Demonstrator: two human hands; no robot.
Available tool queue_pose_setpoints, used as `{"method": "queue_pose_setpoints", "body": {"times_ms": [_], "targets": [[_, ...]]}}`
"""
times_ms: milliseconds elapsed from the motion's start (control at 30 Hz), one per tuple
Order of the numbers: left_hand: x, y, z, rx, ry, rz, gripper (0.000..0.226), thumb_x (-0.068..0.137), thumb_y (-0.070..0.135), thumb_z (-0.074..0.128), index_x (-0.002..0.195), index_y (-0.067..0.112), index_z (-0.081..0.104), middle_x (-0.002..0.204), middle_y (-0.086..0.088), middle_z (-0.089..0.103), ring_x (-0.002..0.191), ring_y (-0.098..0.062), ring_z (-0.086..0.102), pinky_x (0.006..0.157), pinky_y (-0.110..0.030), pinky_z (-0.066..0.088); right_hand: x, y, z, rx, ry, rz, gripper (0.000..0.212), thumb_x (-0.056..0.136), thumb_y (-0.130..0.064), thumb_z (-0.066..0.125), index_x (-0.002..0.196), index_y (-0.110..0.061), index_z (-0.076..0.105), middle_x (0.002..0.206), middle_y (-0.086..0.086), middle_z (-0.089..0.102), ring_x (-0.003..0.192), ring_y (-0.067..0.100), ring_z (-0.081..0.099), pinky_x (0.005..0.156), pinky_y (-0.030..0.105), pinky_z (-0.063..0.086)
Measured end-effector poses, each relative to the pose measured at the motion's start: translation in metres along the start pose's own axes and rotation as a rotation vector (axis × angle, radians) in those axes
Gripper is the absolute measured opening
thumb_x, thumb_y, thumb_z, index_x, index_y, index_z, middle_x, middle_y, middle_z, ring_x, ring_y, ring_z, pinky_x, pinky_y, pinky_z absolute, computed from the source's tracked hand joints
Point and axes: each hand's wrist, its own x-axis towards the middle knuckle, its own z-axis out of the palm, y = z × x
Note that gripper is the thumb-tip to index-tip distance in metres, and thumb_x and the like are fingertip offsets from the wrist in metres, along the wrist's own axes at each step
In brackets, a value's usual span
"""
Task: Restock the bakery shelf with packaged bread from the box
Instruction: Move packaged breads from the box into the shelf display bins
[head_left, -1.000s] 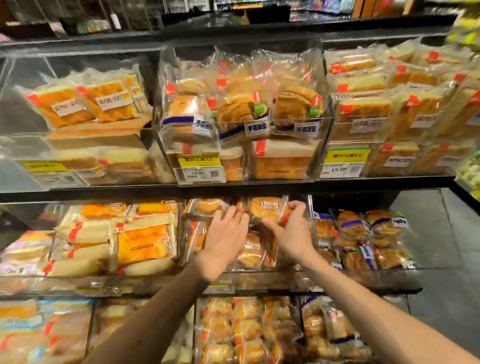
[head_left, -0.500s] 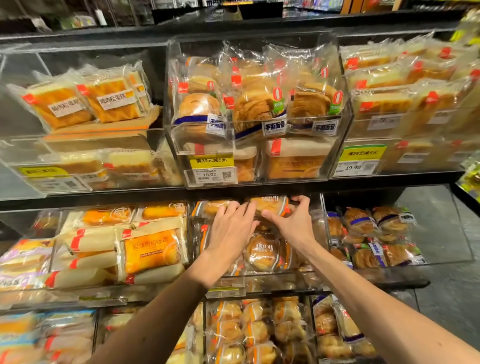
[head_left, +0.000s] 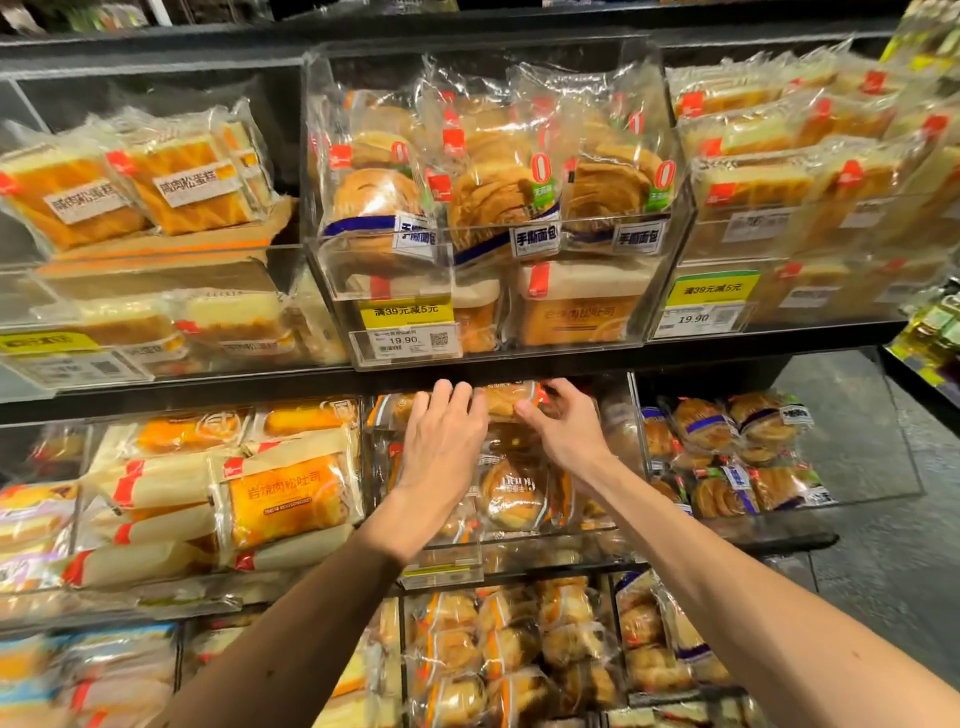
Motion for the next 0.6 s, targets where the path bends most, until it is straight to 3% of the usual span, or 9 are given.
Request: {"method": "queue_pose_setpoints", "body": {"times_ms": [167,233,300,367,467,600], "targets": [[0.005,-0.007,0.004,-0.012,-0.021,-0.016,0.035,0.064,0.015,0.089,0.088,0.014,0.064,0.076,-0.003,0.058,0.074,-0.024,0.052,0.064,-0.035,0.033,0.003,-0.007,0.008,-0.090,0.065,0.005,0.049,0.087,-0.039,0.072,0.126,-0.013,0.060,0.113,-0.001,0.058,0.104,0.013,0.057,0.096,0.033,0.048],[0.004,-0.008,0.005,-0.039,-0.013,0.003,0.035,0.067,0.014,0.088,0.091,0.013,0.063,0.077,-0.004,0.058,0.073,-0.025,0.052,0.063,-0.034,0.035,0.000,-0.007,0.007,-0.090,0.121,0.004,0.055,0.083,-0.040,0.076,0.127,-0.014,0.055,0.103,-0.002,0.060,0.096,0.012,0.057,0.091,0.033,0.050],[0.002,-0.009,0.000,-0.062,-0.038,0.022,0.029,0.075,0.017,0.084,0.096,0.012,0.065,0.082,-0.005,0.060,0.077,-0.025,0.055,0.065,-0.035,0.039,-0.005,-0.005,0.002,-0.015,0.123,0.036,0.058,0.080,-0.038,0.080,0.123,-0.015,0.048,0.089,-0.004,0.062,0.088,0.012,0.060,0.086,0.033,0.050],[0.002,-0.012,-0.009,-0.119,-0.120,0.027,0.026,0.091,0.024,0.069,0.114,0.013,0.065,0.099,-0.006,0.063,0.094,-0.025,0.055,0.078,-0.036,0.042,-0.011,-0.005,-0.005,0.002,0.114,0.067,0.058,0.079,-0.038,0.081,0.119,-0.019,0.044,0.092,0.000,0.064,0.093,0.016,0.063,0.088,0.036,0.051],[0.007,-0.019,-0.029,-0.269,-0.222,-0.007,0.035,0.100,0.036,0.052,0.129,0.017,0.060,0.115,-0.004,0.062,0.111,-0.024,0.052,0.094,-0.039,0.040,-0.022,-0.015,-0.021,-0.088,0.113,0.068,0.037,0.080,-0.037,0.080,0.100,-0.020,0.054,0.091,-0.001,0.064,0.092,0.019,0.064,0.083,0.038,0.054],[0.003,-0.034,-0.073,-0.371,-0.244,-0.126,0.030,0.098,0.039,0.054,0.120,0.021,0.065,0.115,-0.001,0.065,0.112,-0.021,0.056,0.098,-0.040,0.044,-0.043,-0.048,-0.034,-0.214,-0.003,-0.129,0.024,0.083,-0.038,0.076,0.092,-0.022,0.061,0.083,-0.009,0.065,0.083,0.014,0.063,0.074,0.034,0.051]]}}
